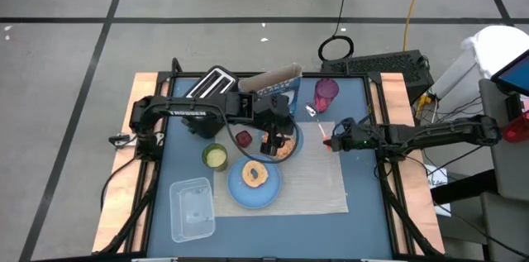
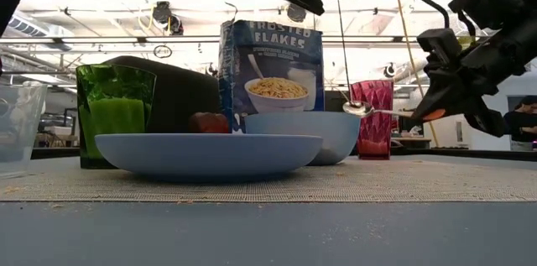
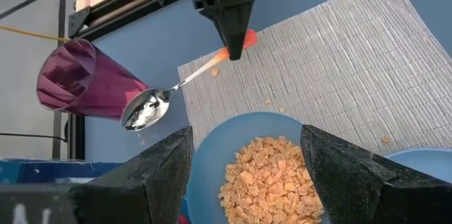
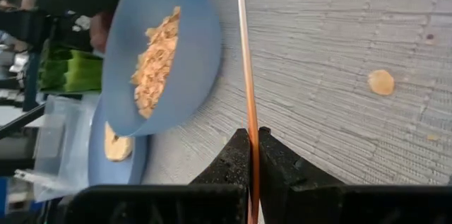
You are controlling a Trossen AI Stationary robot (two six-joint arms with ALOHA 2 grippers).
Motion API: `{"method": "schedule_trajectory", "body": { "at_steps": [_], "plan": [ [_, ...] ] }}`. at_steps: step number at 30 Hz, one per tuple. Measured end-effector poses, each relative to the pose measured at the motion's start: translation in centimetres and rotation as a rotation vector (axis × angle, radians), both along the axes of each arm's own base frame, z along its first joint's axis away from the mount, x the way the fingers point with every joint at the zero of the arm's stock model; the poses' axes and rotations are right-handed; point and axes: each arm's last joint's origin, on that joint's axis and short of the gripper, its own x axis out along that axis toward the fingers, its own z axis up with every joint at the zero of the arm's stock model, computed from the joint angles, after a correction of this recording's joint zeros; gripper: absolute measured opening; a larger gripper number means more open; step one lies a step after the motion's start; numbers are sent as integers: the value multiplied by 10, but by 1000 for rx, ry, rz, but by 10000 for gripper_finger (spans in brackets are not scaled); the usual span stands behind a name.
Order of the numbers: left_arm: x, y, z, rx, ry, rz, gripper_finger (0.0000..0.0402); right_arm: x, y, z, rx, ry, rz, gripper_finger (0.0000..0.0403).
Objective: Arrange a breakfast setting
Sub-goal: Put the orange spoon to the right of the light blue bowl on the gray placemat
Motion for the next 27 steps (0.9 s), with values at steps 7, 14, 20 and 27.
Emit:
{"method": "schedule_trajectory", "body": {
  "at_steps": [7, 14, 20, 27],
  "plan": [
    [0, 0, 0, -1, 0, 0, 269, 2, 5, -5, -29, 34, -64, 2],
    [0, 0, 0, -3, -1, 2, 269, 11, 15, -6, -29, -10, -71, 2],
    [0, 0, 0, -3, -2, 2, 269, 16, 19, -14, -45, 18, -116, 3],
    [0, 0, 0, -9, -4, 8, 269, 25, 27, -18, -53, -14, -106, 3]
  ]
}}
